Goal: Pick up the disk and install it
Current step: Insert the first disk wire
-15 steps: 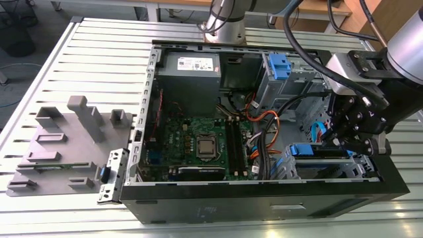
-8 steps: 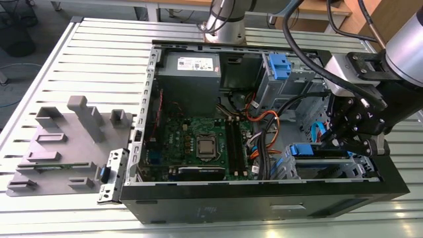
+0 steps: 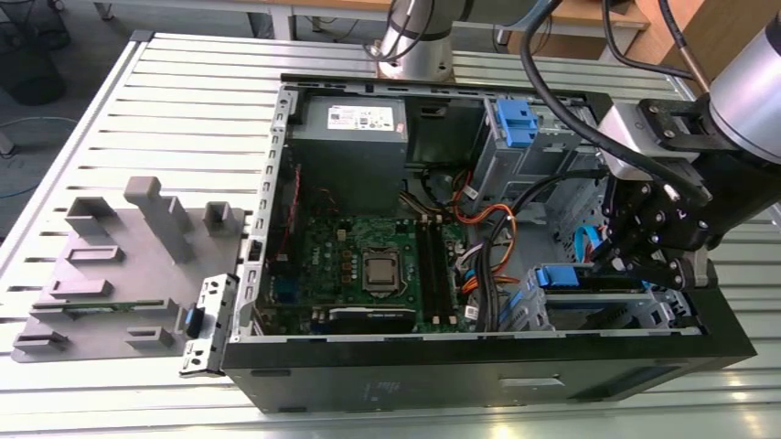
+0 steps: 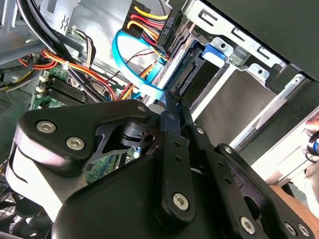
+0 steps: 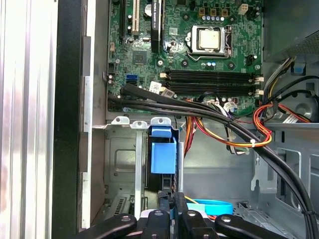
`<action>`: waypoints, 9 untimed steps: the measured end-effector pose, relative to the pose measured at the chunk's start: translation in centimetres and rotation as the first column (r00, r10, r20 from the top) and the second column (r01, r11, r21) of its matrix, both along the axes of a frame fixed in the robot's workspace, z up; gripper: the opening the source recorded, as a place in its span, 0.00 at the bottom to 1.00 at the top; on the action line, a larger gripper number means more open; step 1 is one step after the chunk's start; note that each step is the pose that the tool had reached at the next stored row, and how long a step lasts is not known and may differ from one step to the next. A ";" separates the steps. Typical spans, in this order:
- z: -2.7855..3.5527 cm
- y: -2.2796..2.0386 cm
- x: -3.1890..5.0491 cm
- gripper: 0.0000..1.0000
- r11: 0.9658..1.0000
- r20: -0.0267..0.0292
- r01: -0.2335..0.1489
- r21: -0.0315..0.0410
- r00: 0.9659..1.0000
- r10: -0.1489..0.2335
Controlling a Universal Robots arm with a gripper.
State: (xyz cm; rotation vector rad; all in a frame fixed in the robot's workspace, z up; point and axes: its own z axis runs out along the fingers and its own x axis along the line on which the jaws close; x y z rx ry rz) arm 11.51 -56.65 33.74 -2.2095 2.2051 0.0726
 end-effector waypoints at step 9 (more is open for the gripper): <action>-0.23 0.02 0.07 0.16 1.000 0.000 0.000 0.002 1.000 0.000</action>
